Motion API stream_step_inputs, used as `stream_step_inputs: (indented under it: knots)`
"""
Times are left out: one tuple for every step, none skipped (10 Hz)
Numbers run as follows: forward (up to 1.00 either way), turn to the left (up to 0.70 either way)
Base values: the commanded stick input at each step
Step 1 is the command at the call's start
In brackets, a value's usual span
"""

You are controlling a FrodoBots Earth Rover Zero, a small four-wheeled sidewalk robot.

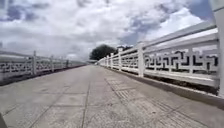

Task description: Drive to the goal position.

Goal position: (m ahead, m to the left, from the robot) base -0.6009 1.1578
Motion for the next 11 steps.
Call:
stream_step_inputs:
  knots:
    - [0.45,0.0]
    - [0.45,0.0]
    - [0.45,0.0]
    - [0.45,0.0]
    - [0.45,0.0]
    - [0.45,0.0]
    - [0.45,0.0]
    - [0.45,0.0]
    - [0.45,0.0]
    - [0.45,0.0]
    - [0.45,0.0]
